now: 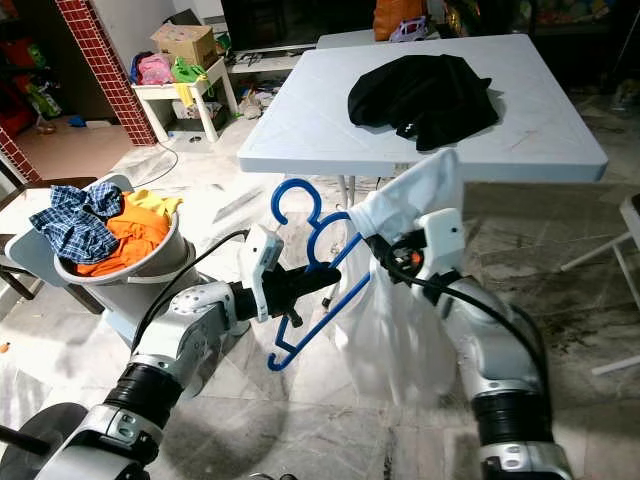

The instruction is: Hang hanger

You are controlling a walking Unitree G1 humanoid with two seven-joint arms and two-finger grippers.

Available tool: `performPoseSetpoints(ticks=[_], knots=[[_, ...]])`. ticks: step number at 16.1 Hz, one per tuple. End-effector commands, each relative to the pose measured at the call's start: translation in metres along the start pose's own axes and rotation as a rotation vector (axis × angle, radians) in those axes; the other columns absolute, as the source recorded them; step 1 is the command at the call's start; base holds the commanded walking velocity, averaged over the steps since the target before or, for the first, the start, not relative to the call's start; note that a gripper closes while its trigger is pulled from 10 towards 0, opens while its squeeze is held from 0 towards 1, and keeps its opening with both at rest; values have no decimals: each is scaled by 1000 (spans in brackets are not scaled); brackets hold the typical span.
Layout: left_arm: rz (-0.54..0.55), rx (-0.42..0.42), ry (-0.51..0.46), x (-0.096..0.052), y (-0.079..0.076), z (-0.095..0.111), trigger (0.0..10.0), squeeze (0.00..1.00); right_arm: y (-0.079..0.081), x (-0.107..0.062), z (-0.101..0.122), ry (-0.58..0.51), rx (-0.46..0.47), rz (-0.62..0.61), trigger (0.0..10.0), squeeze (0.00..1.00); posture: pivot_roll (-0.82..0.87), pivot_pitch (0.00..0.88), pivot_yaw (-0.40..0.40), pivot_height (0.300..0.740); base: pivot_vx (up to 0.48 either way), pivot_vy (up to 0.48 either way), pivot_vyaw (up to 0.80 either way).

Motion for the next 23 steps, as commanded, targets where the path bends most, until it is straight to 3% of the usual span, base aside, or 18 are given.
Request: performPoseSetpoints(ticks=[1, 4, 7, 8, 9, 13, 14, 18, 19, 20, 21, 23], knots=[[85, 47, -38, -14, 22, 17, 0, 0, -8, -10, 10, 2, -62, 30, 10000, 1000, -171, 0, 170, 740, 0, 0, 0], [86, 52, -36, -14, 23, 17, 0, 0, -5, -19, 20, 22, -76, 153, 10000, 1000, -168, 0, 171, 740, 0, 0, 0], [80, 52, -36, -14, 22, 16, 0, 0, -19, -19, 21, 38, -133, 108, 10000, 1000, -165, 0, 170, 740, 0, 0, 0], [74, 50, -36, -15, 22, 16, 0, 0, -20, -20, 20, 39, -130, 111, 10000, 718, -162, 0, 168, 740, 0, 0, 0], [68, 49, -35, -15, 20, 16, 0, 0, -17, -21, 14, 49, -121, 125, 10000, 0, -159, 0, 167, 740, 0, 0, 0], [22, 30, -62, -13, 13, 23, 0, 0, -5, -27, -22, 125, -112, 161, 10000, 0, -156, 0, 168, 740, 0, 0, 0], [-4, 35, -76, -12, 9, 30, 0, 0, 7, -28, -38, 154, -122, 192, 10000, 0, -155, 0, 170, 740, 0, 0, 0], [-53, 28, -115, -8, -2, 44, 0, 0, 13, -20, -43, 130, -120, 143, 10000, 0, -154, 0, 173, 740, 0, 0, 0], [-71, 14, -129, -6, -7, 47, 0, 0, 8, -11, -44, 127, -147, 48, 10000, 0, -153, 0, 171, 740, 0, 0, 0], [-76, 14, -128, -6, -9, 47, 0, 0, 1, -7, -45, 127, -173, -16, 6039, 0, -153, 0, 171, 740, 0, 0, 0], [-87, 11, -128, -5, -12, 47, 0, 0, -10, -3, -41, 102, -145, -114, 0, 0, -151, 0, 170, 740, 0, 0, 0], [-93, 14, -115, -6, -14, 44, 0, 0, -30, -2, -30, 67, -161, -241, 0, 0, -147, 0, 168, 740, 0, 0, 0]])
Point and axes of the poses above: a point about 5 cm out from each wrist's last joint towards the gripper, its own x axis pointing out of the wrist towards the gripper, its own z axis along the axis of the wrist's last joint, y = z × x, the point moved 4 cm from there along x, pointing out of the wrist towards the gripper, and after that the axes turned 8 degrees about x, right-handed, at the moved point
